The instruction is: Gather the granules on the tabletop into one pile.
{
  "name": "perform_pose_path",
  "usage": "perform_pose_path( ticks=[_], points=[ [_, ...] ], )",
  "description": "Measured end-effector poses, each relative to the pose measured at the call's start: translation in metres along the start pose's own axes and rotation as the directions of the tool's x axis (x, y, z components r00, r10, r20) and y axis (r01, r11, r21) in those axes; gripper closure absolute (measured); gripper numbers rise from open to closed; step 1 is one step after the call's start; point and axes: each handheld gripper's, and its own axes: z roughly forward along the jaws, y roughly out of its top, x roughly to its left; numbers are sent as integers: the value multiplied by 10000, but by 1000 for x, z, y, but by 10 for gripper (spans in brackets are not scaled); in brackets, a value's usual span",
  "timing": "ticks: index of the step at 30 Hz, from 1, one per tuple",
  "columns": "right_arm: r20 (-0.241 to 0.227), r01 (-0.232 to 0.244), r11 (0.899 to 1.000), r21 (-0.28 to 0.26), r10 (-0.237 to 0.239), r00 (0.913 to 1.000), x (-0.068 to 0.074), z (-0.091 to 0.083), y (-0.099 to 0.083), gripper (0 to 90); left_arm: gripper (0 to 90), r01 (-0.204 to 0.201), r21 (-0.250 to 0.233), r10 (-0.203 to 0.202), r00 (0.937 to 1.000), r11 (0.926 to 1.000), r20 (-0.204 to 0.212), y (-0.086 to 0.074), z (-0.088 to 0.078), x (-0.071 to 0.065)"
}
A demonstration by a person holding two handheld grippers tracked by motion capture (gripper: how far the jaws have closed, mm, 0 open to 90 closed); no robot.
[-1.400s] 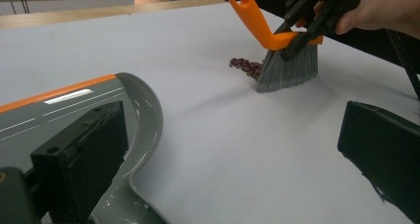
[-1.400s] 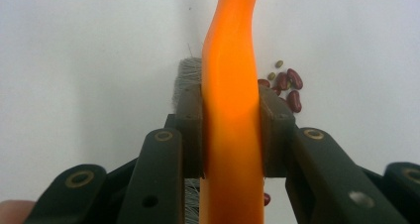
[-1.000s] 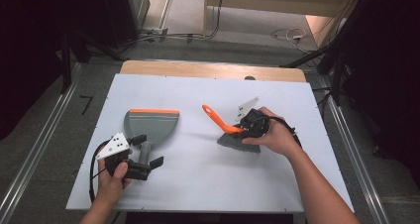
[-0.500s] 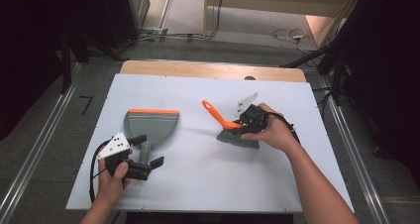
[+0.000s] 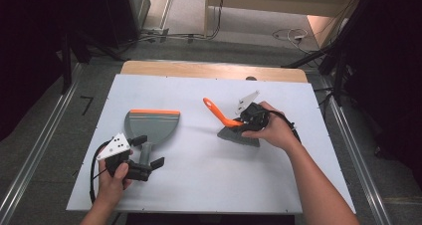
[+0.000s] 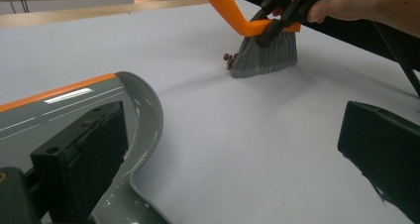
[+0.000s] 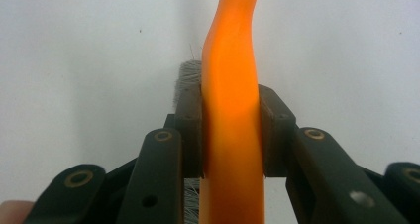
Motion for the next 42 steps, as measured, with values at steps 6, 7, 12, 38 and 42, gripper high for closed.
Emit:
perform_pose_path(
  ticks=[6, 7, 12, 38, 42],
  points=[
    [-92, 179, 9998, 1, -179, 9998, 4, -2, 3, 672, 0, -17, 27, 17, 10000, 10000, 1, 0, 0, 1],
    [-149, 128, 9999, 78, -127, 9998, 6, -3, 3, 673, 0, -19, 23, 19, 10000, 10000, -2, 0, 0, 1],
    [-115, 120, 9996, 265, -117, 9999, 13, -8, 3, 676, 0, -33, 33, 33, 10000, 10000, 8, 0, 1, 0],
    [124, -3729, 8966, -2388, 3868, 9221, 37, -77, -63, 678, 0, -70, -65, 69, 9998, 10000, -162, 0, 0, 0],
    [-25, -4238, 8644, -2706, 4395, 8982, 43, -81, -84, 678, 0, -57, -207, 51, 9996, 9998, -289, 0, -3, 1]
  ],
)
